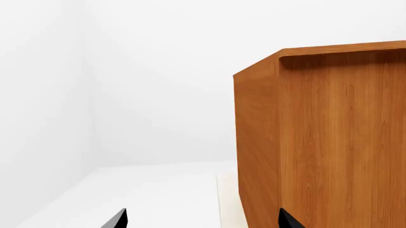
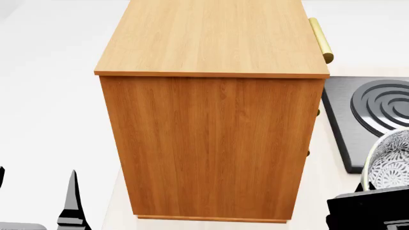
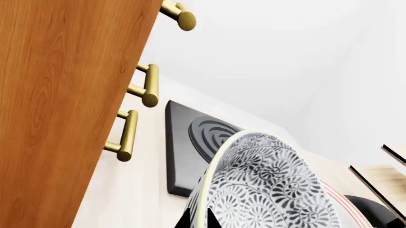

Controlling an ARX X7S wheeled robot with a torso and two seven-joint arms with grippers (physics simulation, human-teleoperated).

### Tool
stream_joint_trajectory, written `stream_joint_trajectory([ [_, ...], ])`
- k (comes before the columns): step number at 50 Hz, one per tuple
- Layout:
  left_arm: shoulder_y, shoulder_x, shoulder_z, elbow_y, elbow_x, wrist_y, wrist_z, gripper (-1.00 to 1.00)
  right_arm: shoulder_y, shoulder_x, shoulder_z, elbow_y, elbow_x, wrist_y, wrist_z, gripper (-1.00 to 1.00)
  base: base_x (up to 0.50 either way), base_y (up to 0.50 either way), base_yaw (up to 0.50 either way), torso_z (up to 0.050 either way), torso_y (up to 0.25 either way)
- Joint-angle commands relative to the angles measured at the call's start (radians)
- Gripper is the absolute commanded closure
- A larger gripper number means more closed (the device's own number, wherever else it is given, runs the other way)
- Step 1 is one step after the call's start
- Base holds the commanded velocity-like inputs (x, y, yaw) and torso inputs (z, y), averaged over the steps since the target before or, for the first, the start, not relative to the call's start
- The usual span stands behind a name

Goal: Put the bowl on the top of the cabinet.

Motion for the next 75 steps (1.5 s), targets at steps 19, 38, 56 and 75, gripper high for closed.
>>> stream_joint_trajectory([
  [19,-0.014,-0.003,0.012,-0.006,-0.007,-0.007,-0.001,-1.0,0.81,0.067,-0.102,0.006,0.817,0.497,0.512,1.0,0.0,0.0,0.0,0.0,0.001],
  [38,-0.025,-0.003,0.025,-0.009,0.002,-0.019,-0.008,-1.0,1.298,0.025,-0.37,0.313,1.29,0.486,0.908,1.0,0.0,0.0,0.0,0.0,0.001],
  [56,-0.027,-0.006,0.031,-0.018,0.004,-0.017,-0.011,-1.0,1.561,-0.1,-0.554,0.517,1.291,0.432,0.91,1.0,0.0,0.0,0.0,0.0,0.0],
  [75,-0.025,-0.011,0.033,-0.012,0.001,-0.016,-0.015,-1.0,1.664,-0.258,-0.603,0.614,1.335,0.403,0.946,1.0,0.0,0.0,0.0,0.0,0.001],
])
